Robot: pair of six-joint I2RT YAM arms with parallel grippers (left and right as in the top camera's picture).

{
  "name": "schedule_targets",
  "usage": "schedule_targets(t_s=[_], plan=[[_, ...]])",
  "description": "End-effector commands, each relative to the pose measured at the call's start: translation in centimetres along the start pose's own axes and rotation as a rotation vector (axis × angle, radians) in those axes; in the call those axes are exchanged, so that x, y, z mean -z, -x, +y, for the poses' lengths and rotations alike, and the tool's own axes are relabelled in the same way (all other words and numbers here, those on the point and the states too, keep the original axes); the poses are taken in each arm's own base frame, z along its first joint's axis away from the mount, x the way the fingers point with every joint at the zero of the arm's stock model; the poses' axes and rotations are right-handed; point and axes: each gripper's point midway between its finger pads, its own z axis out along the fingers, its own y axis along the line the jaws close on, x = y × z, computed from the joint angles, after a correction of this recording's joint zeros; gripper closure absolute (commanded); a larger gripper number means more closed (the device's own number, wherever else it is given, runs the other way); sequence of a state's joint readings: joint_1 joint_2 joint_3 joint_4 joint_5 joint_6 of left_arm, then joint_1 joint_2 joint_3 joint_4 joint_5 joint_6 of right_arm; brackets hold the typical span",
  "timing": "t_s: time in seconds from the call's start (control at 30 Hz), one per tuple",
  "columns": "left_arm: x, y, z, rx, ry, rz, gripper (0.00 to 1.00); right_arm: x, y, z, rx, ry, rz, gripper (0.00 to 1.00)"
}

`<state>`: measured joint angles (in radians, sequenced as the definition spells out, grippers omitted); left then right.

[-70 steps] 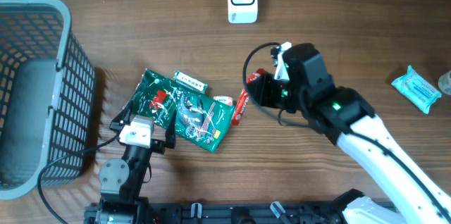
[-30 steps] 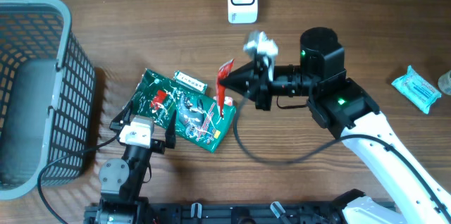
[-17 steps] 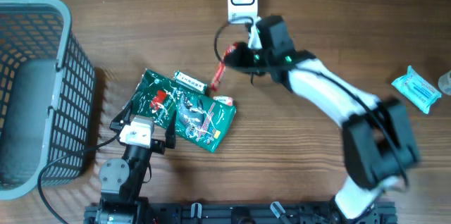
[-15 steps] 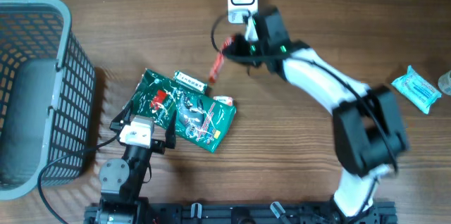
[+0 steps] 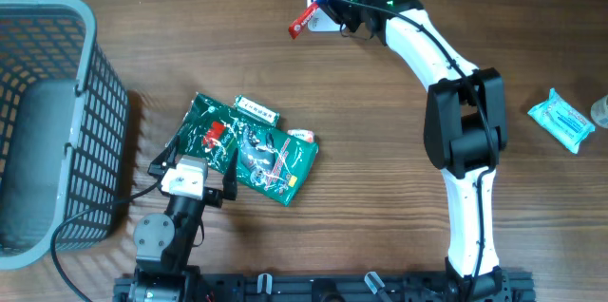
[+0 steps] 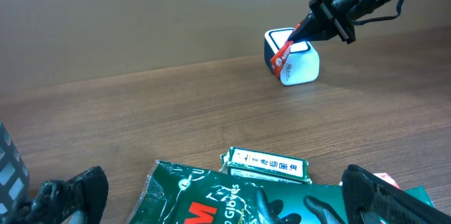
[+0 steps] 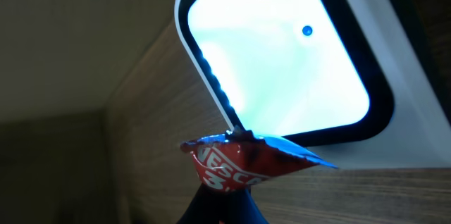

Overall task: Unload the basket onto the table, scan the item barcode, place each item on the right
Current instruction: 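Carry the Nescafe stick up to the scanner face, then move the stick right and drop it at the table's right edge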

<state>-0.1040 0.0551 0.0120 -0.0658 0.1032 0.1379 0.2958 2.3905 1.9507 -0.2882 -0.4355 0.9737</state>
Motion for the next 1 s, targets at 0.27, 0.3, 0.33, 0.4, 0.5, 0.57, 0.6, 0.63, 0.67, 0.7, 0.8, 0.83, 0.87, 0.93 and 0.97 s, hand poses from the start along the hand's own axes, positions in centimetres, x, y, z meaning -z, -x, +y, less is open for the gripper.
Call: schedule_targets(t_s=[0.27,0.3,0.33,0.4,0.5,0.57,0.6,0.63,0.67,0.7,0.8,0.83,0.87,0.93,0.97], plan=[[0.0,-0.2,-0.3,-0.012,-0.017,0.003,0.0,12.4,1.2,-2.5,-0.002,-0.308,-0.001,0.95],[0.0,-0.2,-0.3,-0.012,-0.017,0.003,0.0,15.0,2.2,-5.1,-0.027,-0.421,-0.034,0.96],[0.0,-0.2,-0.3,-0.012,-0.017,0.003,0.0,16.1,2.7,-6.6,-0.035,-0.478,-0.046,0.96],[0.0,-0.3,-0.3,-0.012,-0.017,0.004,0.0,19.5,4.4,-11.8,-0.062,-0.635,-0.06,0.96],[0.0,-0.3,-0.3,-0.012,-0.017,0.005,0.0,22.0,6.6,-17.3,-0.07,-0.701,-0.053,0.96],[0.0,-0.3,-0.3,-0.012,-0.017,0.005,0.0,23.8,8.0,-21.8,-0.131,-0.741,-0.056,0.96],[0.0,-0.3,-0.3,-0.012,-0.017,0.005,0.0,24.8,8.5,-23.9,-0.173,-0.767,-0.065,0.96],[-0.1,-0.3,-0.3,-0.012,-0.017,0.006,0.0,25.8,9.1,-26.1,-0.211,-0.799,-0.081,0.95],[-0.1,-0.3,-0.3,-0.012,-0.017,0.006,0.0,26.8,9.9,-28.1,-0.241,-0.825,-0.107,0.95],[-0.1,-0.3,-0.3,-0.012,-0.017,0.006,0.0,28.0,11.1,-30.7,-0.257,-0.858,-0.141,0.96],[-0.1,-0.4,-0.3,-0.012,-0.017,0.008,0.0,30.7,12.7,-34.0,-0.286,-0.88,-0.195,0.96],[-0.1,-0.4,-0.3,-0.012,-0.017,0.008,0.0,31.3,13.3,-34.2,-0.285,-0.872,-0.214,0.96],[-0.1,-0.4,-0.3,-0.012,-0.017,0.009,0.0,31.7,13.8,-33.9,-0.271,-0.853,-0.215,0.96],[-0.1,-0.4,-0.3,-0.012,-0.018,0.009,0.0,31.8,14.5,-32.3,-0.245,-0.779,-0.203,0.41],[-0.1,-0.4,-0.3,-0.012,-0.018,0.009,0.0,31.9,14.7,-31.2,-0.237,-0.742,-0.197,0.14]])
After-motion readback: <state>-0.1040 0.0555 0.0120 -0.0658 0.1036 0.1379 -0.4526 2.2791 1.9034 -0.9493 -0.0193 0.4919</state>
